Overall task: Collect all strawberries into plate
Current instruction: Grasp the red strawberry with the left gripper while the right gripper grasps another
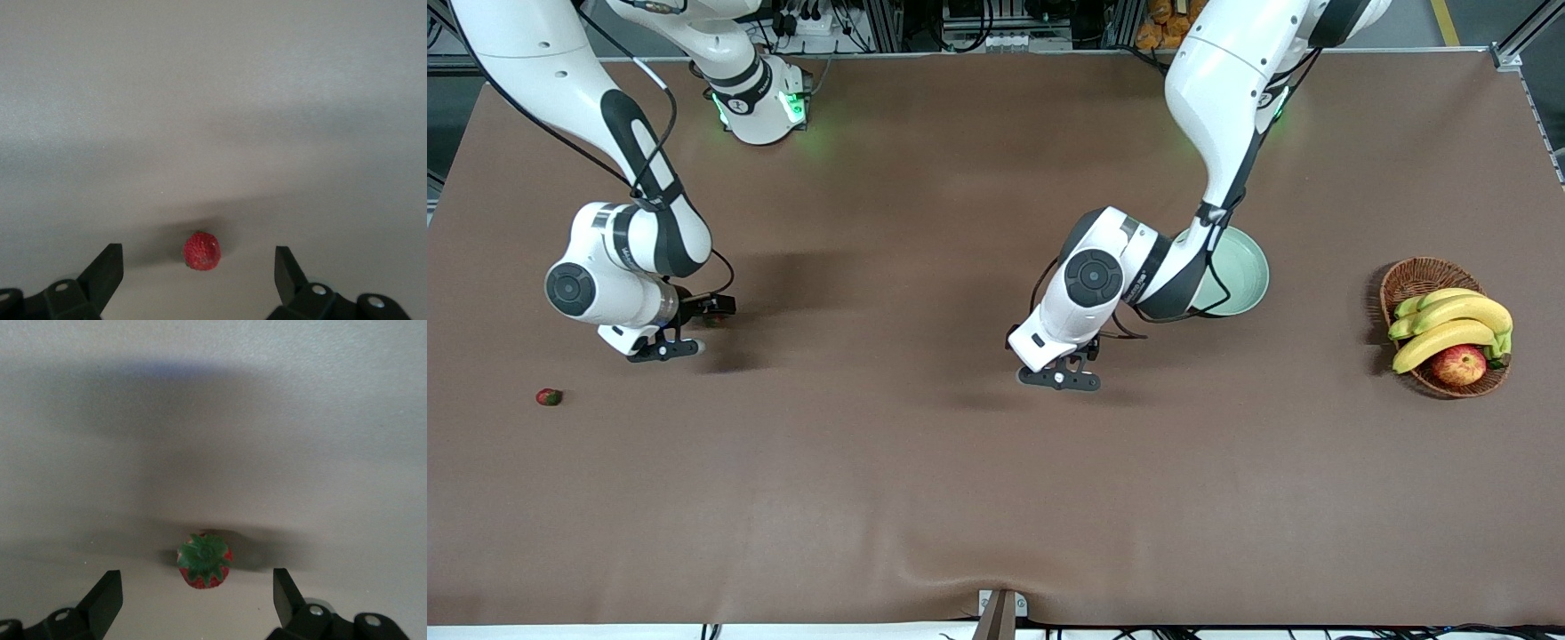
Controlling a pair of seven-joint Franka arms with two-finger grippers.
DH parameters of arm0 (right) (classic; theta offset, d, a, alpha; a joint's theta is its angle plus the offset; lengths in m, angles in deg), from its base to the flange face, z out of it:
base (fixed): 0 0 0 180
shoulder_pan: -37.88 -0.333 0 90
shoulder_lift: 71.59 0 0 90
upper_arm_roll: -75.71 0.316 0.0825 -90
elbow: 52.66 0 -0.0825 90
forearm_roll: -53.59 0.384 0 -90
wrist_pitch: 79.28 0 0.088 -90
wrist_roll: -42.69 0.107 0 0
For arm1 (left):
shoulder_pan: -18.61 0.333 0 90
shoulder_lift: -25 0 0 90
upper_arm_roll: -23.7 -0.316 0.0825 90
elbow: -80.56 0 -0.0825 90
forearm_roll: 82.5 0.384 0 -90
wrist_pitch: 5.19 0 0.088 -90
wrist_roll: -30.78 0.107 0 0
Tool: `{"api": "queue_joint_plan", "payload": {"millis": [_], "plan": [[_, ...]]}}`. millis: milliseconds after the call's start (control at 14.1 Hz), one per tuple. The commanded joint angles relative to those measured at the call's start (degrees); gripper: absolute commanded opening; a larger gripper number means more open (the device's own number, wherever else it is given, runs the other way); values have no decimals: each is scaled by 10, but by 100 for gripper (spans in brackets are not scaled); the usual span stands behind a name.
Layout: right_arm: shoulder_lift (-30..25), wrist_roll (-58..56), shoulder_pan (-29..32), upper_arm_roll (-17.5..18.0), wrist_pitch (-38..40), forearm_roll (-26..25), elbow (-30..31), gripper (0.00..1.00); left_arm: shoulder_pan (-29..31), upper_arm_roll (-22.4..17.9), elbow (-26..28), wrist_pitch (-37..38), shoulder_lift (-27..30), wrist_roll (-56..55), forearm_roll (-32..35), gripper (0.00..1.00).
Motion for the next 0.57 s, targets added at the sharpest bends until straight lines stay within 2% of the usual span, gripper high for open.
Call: {"api": "queue_joint_plan", "payload": {"millis": [0,283,353,424,495], "plan": [[9,-3,-3,-1,-19,15,1,100,-6,-5,-9,-6,-18,-4,-8,94],[13,9,-6,-1,-18,21,-1,100,-18,-5,-8,-12,-28,-14,-6,86],[13,9,-6,-1,-19,21,-2,94,-18,-5,-7,-12,-29,-14,-7,85],[13,9,-6,-1,-21,21,-2,48,-18,-5,-7,-13,-33,-14,-6,84],[13,9,-5,-1,-21,21,-4,17,-18,-5,-7,-13,-36,-14,-5,82]]}}
